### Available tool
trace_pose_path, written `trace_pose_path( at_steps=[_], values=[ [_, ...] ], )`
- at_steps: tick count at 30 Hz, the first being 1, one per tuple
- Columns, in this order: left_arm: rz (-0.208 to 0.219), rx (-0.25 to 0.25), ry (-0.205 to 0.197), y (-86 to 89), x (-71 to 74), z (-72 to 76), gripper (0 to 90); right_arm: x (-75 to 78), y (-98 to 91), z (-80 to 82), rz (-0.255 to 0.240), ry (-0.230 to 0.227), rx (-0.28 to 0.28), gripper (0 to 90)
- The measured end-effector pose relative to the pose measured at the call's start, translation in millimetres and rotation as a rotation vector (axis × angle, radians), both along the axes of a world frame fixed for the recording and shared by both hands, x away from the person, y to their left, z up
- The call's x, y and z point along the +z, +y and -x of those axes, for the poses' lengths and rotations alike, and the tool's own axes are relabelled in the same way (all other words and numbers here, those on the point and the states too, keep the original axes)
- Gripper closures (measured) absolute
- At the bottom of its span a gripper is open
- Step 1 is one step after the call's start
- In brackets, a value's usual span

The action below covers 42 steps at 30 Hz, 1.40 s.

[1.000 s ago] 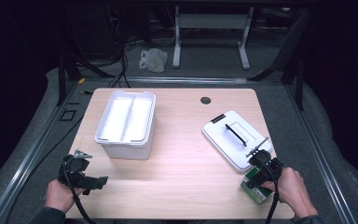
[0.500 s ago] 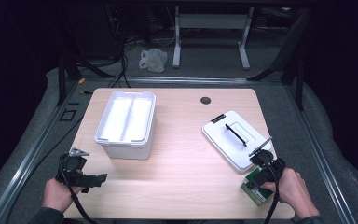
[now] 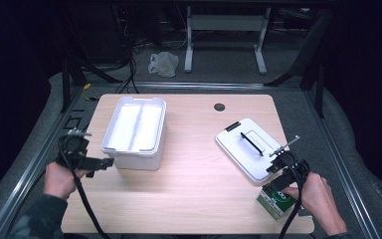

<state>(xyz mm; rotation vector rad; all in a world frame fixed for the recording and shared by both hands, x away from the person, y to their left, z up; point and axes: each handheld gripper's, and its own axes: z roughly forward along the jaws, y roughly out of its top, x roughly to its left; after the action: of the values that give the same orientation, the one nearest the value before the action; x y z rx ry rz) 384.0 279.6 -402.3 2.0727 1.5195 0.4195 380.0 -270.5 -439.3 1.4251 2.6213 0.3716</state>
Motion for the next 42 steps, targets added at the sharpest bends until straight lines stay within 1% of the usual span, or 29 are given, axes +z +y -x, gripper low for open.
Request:
trace_pose_path(
  at_steps=[3,5,7,8,10,11,12,13,14,15,16,17,18,19,20,22,23,24,25,27,29,30,31,33,34,35,37,40,42],
  values=[
    [-0.024,-0.015,0.016,-10.1,10.0,-24.1,0.4,2.3,-0.8,-0.7,-0.008,-0.008,0.000,0.0],
    [-0.028,-0.015,0.035,-16.1,13.8,-39.9,0.4,3.7,-2.0,-1.5,-0.010,-0.013,-0.003,0.0],
    [-0.044,-0.015,0.057,-22.2,16.5,-54.1,0.4,4.0,-3.1,-1.7,-0.014,-0.020,-0.007,0.0],
    [-0.050,-0.017,0.081,-27.8,19.0,-66.5,0.6,3.5,-4.0,-1.9,-0.010,-0.020,-0.010,0.0],
    [-0.059,-0.016,0.095,-34.0,20.9,-77.0,1.2,2.9,-4.5,-2.2,-0.005,-0.018,-0.012,0.0],
    [-0.059,-0.016,0.095,-34.0,20.9,-77.0,1.9,2.9,-4.6,-2.4,-0.005,-0.020,-0.012,0.0],
    [-0.073,-0.019,0.108,-37.4,21.0,-81.8,1.9,2.9,-4.6,-2.4,-0.005,-0.020,-0.012,0.0],
    [-0.085,-0.021,0.137,-43.8,19.4,-91.4,2.8,3.0,-4.2,-2.9,-0.003,-0.022,-0.013,0.0],
    [-0.085,-0.021,0.137,-43.8,19.4,-91.4,4.3,3.0,-4.2,-2.9,-0.003,-0.022,-0.013,0.0],
    [-0.101,-0.024,0.164,-49.8,16.9,-100.5,6.4,3.4,-3.2,-3.2,-0.003,-0.019,-0.010,0.0],
    [-0.101,-0.024,0.164,-49.8,16.9,-100.5,8.5,3.4,-3.2,-3.2,-0.003,-0.019,-0.010,0.0],
    [-0.113,-0.027,0.179,-53.6,15.0,-105.9,8.5,3.2,-2.7,-3.3,-0.001,-0.017,-0.010,0.0],
    [-0.111,-0.022,0.202,-58.4,11.6,-113.2,13.0,2.2,-2.0,-3.6,0.000,-0.017,-0.007,0.0],
    [-0.111,-0.022,0.202,-58.4,11.6,-113.2,15.4,2.2,-2.0,-3.6,0.000,-0.017,-0.007,0.0],
    [-0.111,-0.012,0.219,-63.5,8.7,-120.5,17.9,1.7,-1.5,-3.6,0.003,-0.009,-0.006,0.2],
    [-0.108,-0.010,0.226,-65.8,7.6,-123.9,26.7,1.6,-1.6,-3.6,0.002,-0.008,-0.005,0.3],
    [-0.102,-0.002,0.235,-68.5,6.1,-127.8,26.7,1.3,-1.7,-3.6,0.002,-0.008,-0.007,0.3],
    [-0.107,0.000,0.243,-70.1,5.3,-130.2,30.1,1.0,-2.0,-3.7,0.006,-0.007,-0.006,0.5],
    [-0.120,0.016,0.254,-73.9,2.2,-135.3,37.8,0.8,-2.2,-3.8,0.006,-0.008,-0.006,0.6],
    [-0.129,0.028,0.269,-76.5,-2.1,-139.4,46.3,0.5,-2.1,-3.5,0.008,-0.008,-0.006,0.9],
    [-0.129,0.034,0.276,-77.4,-3.9,-141.1,52.1,0.6,-2.0,-3.3,0.008,-0.008,-0.007,0.9],
    [-0.132,0.042,0.280,-78.2,-5.5,-142.6,52.1,0.6,-2.0,-3.3,0.008,-0.008,-0.007,1.0],
    [-0.126,0.049,0.286,-78.9,-7.3,-144.4,54.9,0.6,-2.0,-3.3,0.008,-0.008,-0.008,1.0],
    [-0.127,0.059,0.296,-79.6,-9.4,-146.9,63.9,-0.2,-2.1,-3.7,0.011,-0.005,-0.007,1.4],
    [-0.126,0.063,0.300,-79.6,-9.9,-148.1,63.9,-0.2,-2.1,-3.7,0.011,-0.005,-0.007,1.4],
    [-0.122,0.070,0.303,-80.8,-10.5,-150.0,69.6,-0.4,-2.6,-3.6,0.009,-0.006,-0.012,1.6],
    [-0.123,0.073,0.312,-81.7,-10.7,-151.3,74.7,-0.2,-4.2,-4.1,0.010,-0.006,-0.014,1.7],
    [-0.119,0.091,0.325,-82.8,-12.2,-153.3,80.1,-0.1,-4.8,-3.9,0.008,-0.003,-0.019,1.7],
    [-0.133,0.098,0.340,-83.9,-14.2,-154.8,80.9,-0.2,-4.6,-3.6,0.009,-0.005,-0.019,1.9]
  ],
)
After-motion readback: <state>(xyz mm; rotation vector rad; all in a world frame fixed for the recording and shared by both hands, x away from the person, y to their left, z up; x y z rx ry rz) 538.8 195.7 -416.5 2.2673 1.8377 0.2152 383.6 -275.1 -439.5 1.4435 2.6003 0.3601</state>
